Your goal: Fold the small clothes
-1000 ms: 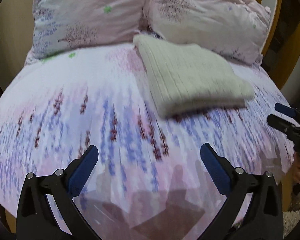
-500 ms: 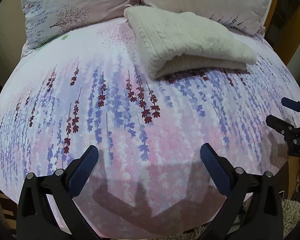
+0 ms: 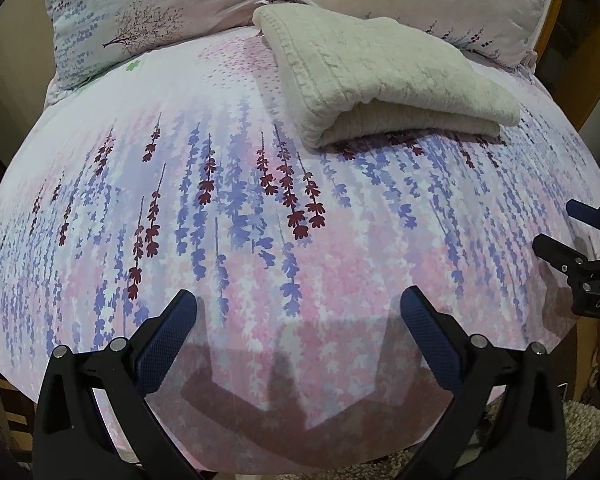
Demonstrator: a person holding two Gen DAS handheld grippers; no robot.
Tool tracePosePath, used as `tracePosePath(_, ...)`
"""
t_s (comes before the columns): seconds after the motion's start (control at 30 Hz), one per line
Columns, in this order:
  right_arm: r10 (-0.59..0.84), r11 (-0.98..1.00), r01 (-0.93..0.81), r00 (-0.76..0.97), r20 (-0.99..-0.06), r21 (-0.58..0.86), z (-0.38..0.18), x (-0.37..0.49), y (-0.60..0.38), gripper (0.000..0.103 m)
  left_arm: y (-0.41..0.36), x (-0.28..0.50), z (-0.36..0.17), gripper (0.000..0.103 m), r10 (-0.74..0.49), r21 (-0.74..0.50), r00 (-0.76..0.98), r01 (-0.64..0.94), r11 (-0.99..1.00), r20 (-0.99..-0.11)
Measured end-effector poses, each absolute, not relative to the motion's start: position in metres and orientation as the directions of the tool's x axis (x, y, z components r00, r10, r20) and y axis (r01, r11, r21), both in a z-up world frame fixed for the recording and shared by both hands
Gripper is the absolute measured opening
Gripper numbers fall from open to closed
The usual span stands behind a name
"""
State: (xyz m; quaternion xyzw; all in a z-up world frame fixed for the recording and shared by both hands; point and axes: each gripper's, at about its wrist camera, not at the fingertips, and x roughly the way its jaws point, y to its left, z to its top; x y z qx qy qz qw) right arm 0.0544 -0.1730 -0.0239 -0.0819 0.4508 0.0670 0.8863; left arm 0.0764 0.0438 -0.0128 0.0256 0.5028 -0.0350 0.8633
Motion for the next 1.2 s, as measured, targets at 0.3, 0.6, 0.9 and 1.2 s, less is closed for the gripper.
tracePosePath(0.3,0.066,0.982,-0.181,0.582,-0.811,-0.05,-0.0264,0.0544,-0.1755,0.101,0.0394,0.0745,-0.0142,0.102,-0.017,0.019,0.5,0.066,0.998,-0.866)
tracePosePath(0.6,0.066,0.982,-0.18,0.582,-0.81,-0.05,-0.0269,0.0546,-0.1762,0.101,0.0408,0.0753,-0.0141,0.102,-0.015,0.019,0.499,0.062,0.998,-0.867)
tracePosePath(0.9,0.066,0.982,-0.181,0.583,-0.81,-0.05,-0.0269,0.0549,-0.1763,0.101,0.0411,0.0755,-0.0143,0.102,-0.017,0.018,0.499,0.065,0.998,-0.866)
tracePosePath(1.2,0.065,0.983,-0.179,0.583,-0.81,-0.05,-0.0268,0.0546,-0.176,0.101,0.0412,0.0753,-0.0143,0.102,-0.016,0.018,0.499,0.064,0.998,-0.866)
